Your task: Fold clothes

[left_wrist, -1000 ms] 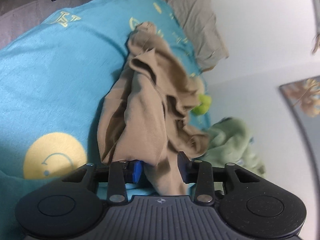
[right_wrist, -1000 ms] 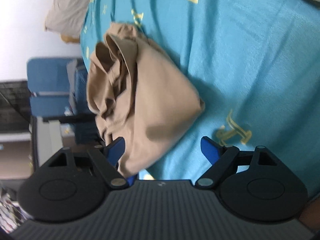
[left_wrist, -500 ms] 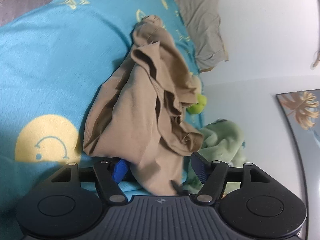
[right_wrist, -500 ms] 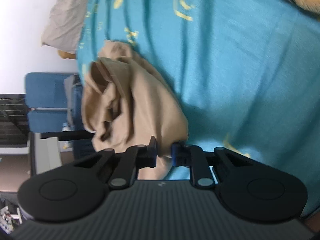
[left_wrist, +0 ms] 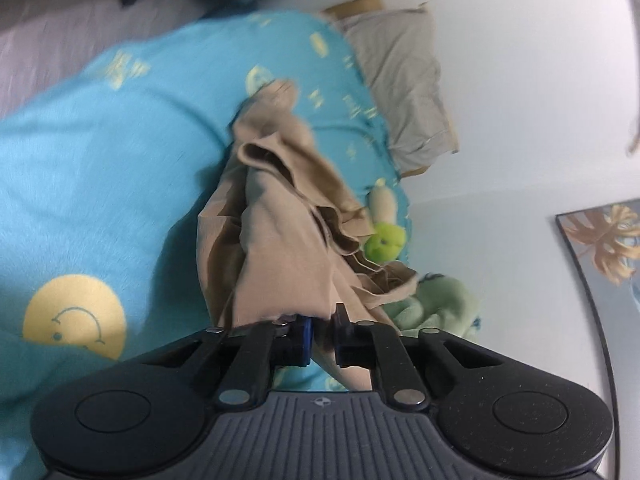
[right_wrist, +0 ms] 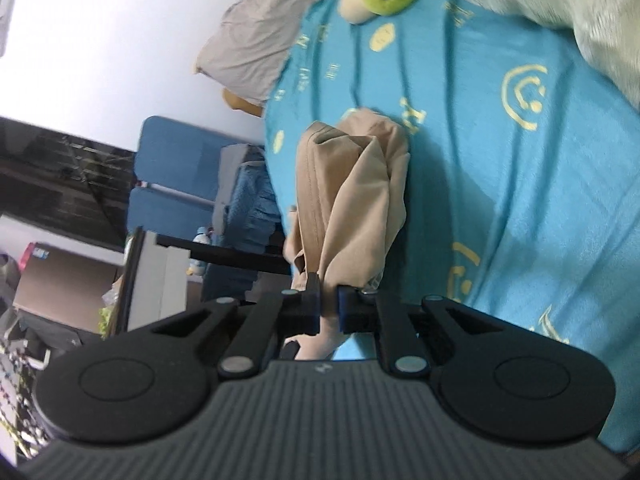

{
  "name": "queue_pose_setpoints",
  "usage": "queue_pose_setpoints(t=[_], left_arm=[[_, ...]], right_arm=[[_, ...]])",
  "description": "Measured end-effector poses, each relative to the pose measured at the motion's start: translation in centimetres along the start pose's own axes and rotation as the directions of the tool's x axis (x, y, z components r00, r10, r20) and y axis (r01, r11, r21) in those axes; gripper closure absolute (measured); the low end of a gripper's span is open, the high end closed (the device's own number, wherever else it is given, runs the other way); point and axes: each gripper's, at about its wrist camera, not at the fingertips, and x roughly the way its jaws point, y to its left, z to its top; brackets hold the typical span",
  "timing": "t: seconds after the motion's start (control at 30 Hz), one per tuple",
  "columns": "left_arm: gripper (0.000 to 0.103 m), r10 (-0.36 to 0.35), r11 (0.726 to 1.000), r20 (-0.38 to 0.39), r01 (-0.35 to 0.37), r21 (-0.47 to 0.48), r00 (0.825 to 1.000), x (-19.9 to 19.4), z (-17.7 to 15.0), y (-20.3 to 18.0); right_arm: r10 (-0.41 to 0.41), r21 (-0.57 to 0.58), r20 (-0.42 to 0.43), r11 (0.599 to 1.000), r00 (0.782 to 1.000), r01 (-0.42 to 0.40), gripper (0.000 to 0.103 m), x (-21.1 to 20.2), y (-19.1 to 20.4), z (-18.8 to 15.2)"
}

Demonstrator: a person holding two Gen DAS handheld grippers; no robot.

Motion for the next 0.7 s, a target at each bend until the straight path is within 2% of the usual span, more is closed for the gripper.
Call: queue_pose_setpoints(t=[0.1,0.23,0.33,0.43,0.57,0.7], left_arm=[[0.094,-0.013,0.997,0.028,0.011,0.076,1.000,-3.7,-1.0,-2.5],[0.094,-0.015,0.980,0.056,0.004,0.200,0.998,-8.9,-4.0,-5.9],[0.094,-0.024,0.969,0.066,0.007,0.248,0.998,-13.0,-7.2,-7.0],[0.094,-0.038,0.972,0.064,0.022,0.234,0.997,-15.3,-9.4,-7.4],[0.093,-0.032,0.972,0.072,0.014,0.235,0.997,-15.1,-9.5,-8.1],[0.091,-0.006,0.971,0.066,-0.010,0.241,0.998,-12.5,-7.5,-8.5]], right_arm=[[0.017,-0.057,0.017,0.998,1.000,-0.016,0.092,-2.9,1.5,-0.9],[0.020,-0.142,0.038,0.990,0.999,-0.014,0.092,-7.5,2.9,-3.7],[0.014,-0.162,0.042,0.987,0.999,-0.007,0.092,-11.3,3.0,-6.0],[0.014,-0.176,0.054,0.984,0.998,-0.004,0.092,-13.5,3.1,-7.5],[0.002,-0.159,0.053,0.987,0.999,0.007,0.092,-13.6,3.7,-7.1],[-0.028,-0.140,0.044,0.990,0.999,0.034,0.092,-10.6,4.0,-4.4]])
